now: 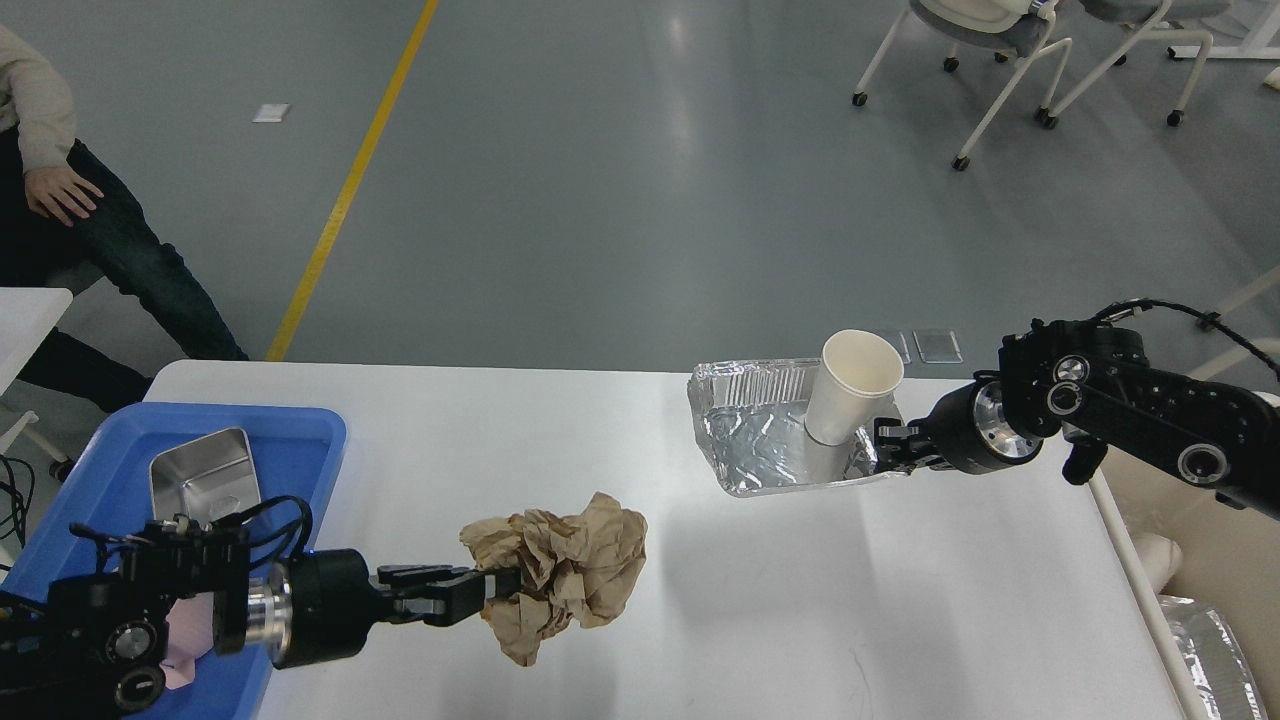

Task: Tidy desktop
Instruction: 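Lift the brown paper and drop it into the foil tray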

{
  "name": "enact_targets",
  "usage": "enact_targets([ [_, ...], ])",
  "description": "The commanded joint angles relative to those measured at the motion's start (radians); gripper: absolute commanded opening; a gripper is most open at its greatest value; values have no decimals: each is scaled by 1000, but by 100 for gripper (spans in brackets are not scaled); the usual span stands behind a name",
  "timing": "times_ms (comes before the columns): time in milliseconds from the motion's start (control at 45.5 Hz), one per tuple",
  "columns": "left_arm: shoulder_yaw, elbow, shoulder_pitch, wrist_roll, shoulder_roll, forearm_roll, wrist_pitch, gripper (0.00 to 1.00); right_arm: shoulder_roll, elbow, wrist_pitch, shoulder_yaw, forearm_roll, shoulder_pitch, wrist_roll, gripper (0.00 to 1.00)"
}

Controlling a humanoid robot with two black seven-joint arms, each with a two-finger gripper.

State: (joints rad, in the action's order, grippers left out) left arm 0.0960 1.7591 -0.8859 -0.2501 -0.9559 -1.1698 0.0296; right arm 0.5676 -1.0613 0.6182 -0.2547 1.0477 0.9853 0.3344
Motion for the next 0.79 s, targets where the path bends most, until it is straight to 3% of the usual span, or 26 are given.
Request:
enact_targets([
  [0, -123, 3, -71, -52, -43, 4, 99, 0, 2, 0, 0, 0, 0, 3, 0, 0],
  [154, -358, 2, -105, -29, -58, 13, 252, 1, 2, 0, 0, 0, 0, 1, 0, 0],
  [264, -450, -4, -134, 49, -50, 16, 334, 2, 0, 1, 0, 0, 2, 1, 0, 0],
  [374, -460, -10, -166, 100, -43, 18, 351, 3, 0, 1, 0, 0, 2, 1, 0, 0],
  [528, -460, -44, -214, 101, -21, 24, 355, 3, 0, 0, 0, 0, 0, 4, 0, 0],
  [638, -453, -148, -229, 101, 81, 25, 357, 5, -9, 1, 0, 0, 0, 10, 0, 0],
  [770, -441, -357, -217, 104, 308, 21, 362, 8, -26, 3, 0, 0, 2, 12, 0, 0],
])
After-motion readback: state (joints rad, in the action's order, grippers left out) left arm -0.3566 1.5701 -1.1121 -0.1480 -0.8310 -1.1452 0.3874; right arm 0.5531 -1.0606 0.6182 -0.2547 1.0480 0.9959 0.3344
